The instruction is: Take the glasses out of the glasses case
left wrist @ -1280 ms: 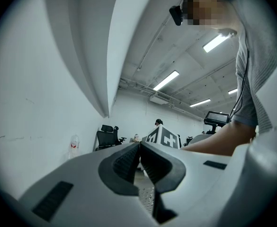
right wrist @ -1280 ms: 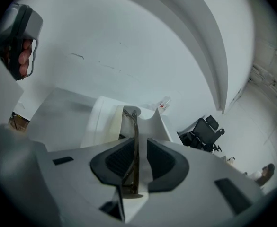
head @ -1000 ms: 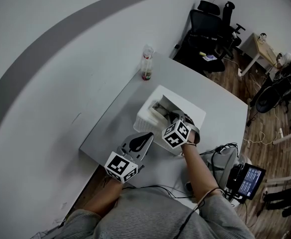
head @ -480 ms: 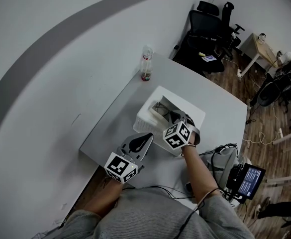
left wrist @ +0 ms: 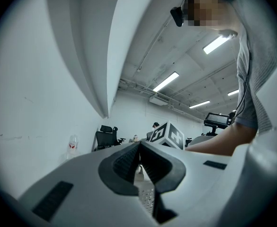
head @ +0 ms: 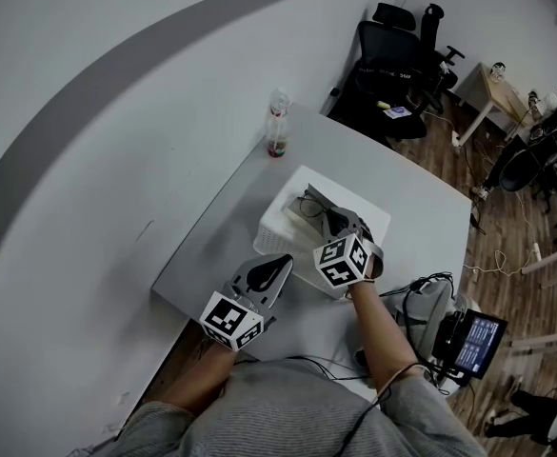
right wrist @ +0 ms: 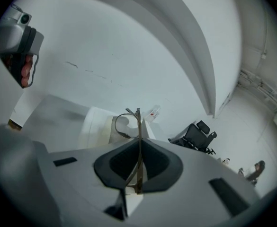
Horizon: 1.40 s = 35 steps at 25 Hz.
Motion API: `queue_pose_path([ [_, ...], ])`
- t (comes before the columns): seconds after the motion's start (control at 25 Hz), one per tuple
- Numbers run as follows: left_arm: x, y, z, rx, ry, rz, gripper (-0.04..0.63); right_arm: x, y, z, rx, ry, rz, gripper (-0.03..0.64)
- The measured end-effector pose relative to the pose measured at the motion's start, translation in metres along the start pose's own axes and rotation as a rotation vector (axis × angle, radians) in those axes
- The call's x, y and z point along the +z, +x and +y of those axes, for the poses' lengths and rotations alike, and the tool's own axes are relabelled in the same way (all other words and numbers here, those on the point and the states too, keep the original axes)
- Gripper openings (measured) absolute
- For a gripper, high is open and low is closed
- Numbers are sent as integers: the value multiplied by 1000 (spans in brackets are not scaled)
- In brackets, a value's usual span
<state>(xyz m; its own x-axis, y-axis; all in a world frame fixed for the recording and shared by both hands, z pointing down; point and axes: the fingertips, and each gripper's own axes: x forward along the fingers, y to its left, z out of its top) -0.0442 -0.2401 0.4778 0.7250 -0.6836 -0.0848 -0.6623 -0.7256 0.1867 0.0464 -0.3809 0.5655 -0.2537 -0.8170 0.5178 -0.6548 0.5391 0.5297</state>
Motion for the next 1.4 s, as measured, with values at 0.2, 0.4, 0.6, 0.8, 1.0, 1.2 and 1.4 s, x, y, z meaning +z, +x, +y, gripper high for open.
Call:
queue_pose_path([
  [0.2,1,2,-2,-8,4,-1,12,13,-13,-9,-24,67,-73,26],
  [0.4,3,3,-3,-9,7,-3,12,23,-26,-14,-36,144,-141,26],
  [0.6,5,4,-3,-13,13,-3,12,33,-41,-22,-49,237,-230,26],
  [0.8,9,2,-5,-14,22,-1,12,51,-61,-33,-47,353,-365,26],
  [1.0,13,2,-8,-16,33,-6,12,65,-83,-40,-37,457,-501,26],
  [1.2,18,2,-7,-12,42,-10,12,69,-99,-38,6,534,-572,26],
  [1.4,22,2,-7,-11,45,-16,12,68,-114,-33,64,611,-639,26],
])
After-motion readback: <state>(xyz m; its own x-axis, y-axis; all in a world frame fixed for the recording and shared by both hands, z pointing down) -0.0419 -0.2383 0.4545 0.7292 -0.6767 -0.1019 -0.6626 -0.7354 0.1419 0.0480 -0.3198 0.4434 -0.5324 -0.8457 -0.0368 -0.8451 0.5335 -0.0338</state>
